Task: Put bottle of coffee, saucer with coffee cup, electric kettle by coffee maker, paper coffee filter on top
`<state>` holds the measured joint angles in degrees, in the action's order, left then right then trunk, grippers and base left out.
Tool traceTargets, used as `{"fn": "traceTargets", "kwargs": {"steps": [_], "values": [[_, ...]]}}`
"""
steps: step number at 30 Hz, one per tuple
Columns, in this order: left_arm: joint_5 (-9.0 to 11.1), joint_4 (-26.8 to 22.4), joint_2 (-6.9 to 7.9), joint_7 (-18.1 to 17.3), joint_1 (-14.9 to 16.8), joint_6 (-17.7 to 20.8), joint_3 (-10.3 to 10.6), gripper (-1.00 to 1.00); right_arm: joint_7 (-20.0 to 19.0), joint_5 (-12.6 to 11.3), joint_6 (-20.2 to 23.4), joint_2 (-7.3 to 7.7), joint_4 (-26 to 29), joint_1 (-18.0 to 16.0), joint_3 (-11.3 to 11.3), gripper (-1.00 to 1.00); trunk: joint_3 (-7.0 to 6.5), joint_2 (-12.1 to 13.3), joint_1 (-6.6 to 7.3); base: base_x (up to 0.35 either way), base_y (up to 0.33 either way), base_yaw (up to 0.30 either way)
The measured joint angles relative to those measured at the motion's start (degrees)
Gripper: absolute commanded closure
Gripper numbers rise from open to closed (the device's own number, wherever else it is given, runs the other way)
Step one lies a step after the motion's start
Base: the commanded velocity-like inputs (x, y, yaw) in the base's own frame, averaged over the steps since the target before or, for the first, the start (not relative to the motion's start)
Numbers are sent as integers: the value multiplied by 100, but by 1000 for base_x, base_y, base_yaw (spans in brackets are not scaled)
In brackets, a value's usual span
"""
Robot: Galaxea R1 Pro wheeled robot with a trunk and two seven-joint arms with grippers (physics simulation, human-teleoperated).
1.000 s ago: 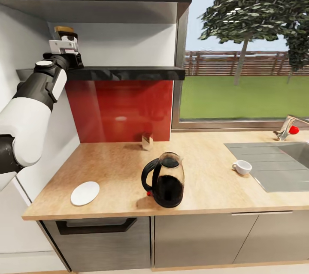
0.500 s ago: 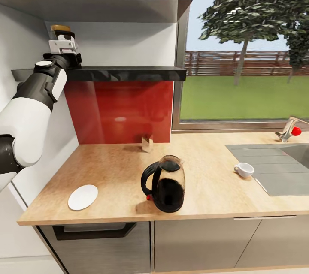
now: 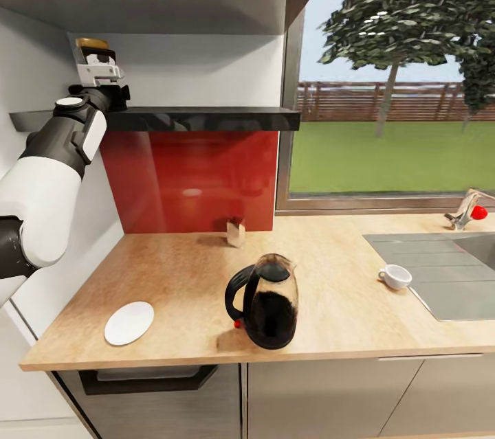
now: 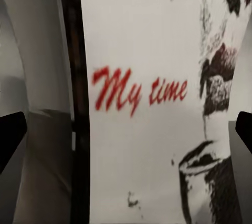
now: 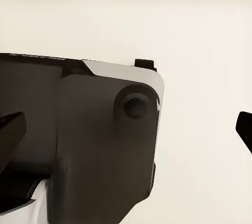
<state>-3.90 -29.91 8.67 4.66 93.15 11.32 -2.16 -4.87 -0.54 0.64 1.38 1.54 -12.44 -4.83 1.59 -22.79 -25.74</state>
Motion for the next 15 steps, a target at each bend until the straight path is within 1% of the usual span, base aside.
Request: {"fn": "traceTargets", "kwargs": {"steps": [4, 5, 15], "values": [[4, -5, 5, -1, -2, 11, 4, -100, 0, 3, 0, 0, 0, 0, 0, -100, 0, 0, 0, 5, 0, 0], [3, -6, 5, -1, -2, 17, 3, 100, 0, 3, 0, 0, 0, 0, 0, -100, 0, 0, 0, 2, 0, 0], [16, -17, 11, -2, -2, 48, 8, 100, 0, 6, 1, 0, 0, 0, 0, -100, -1, -1, 0, 0, 0, 0]]}}
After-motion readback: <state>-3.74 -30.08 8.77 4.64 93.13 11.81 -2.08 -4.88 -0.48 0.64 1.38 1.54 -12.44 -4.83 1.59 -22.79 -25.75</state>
